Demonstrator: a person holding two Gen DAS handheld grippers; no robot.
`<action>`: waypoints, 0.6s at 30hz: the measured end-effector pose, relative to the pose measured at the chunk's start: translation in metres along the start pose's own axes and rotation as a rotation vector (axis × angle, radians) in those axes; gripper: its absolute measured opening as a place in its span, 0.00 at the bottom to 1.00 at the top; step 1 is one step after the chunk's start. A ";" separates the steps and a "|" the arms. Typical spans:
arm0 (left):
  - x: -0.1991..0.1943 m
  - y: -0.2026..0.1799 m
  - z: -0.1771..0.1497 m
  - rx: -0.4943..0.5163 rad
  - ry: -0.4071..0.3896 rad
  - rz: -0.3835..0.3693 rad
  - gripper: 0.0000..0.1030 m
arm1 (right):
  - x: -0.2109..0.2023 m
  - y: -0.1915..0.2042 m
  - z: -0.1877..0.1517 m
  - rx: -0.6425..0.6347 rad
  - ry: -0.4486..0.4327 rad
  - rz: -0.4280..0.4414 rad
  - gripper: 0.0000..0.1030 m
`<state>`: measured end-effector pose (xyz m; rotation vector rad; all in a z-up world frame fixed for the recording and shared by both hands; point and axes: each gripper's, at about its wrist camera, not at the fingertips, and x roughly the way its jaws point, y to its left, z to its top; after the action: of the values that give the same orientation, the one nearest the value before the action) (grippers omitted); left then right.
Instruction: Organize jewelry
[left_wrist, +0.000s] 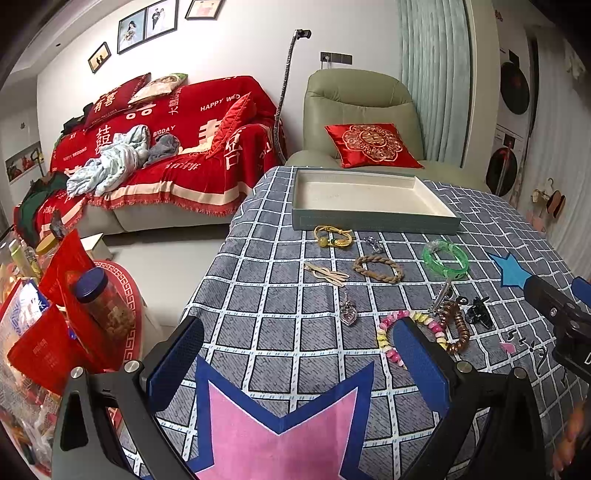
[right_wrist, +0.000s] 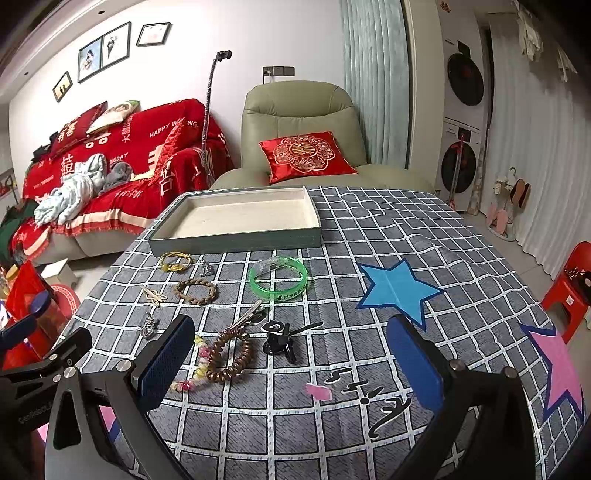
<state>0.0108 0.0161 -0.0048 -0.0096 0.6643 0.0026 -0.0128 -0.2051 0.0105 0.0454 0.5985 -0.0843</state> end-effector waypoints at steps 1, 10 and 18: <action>0.000 0.000 0.000 -0.001 0.002 0.000 1.00 | 0.000 0.000 0.000 0.000 0.000 0.000 1.00; 0.001 0.001 0.001 0.001 0.003 0.004 1.00 | 0.000 0.000 0.000 0.000 -0.001 0.000 1.00; 0.004 0.002 0.000 -0.001 0.003 0.005 1.00 | 0.000 0.001 0.000 -0.002 0.001 -0.001 1.00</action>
<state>0.0136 0.0178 -0.0072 -0.0092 0.6677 0.0081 -0.0126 -0.2045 0.0105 0.0435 0.5993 -0.0846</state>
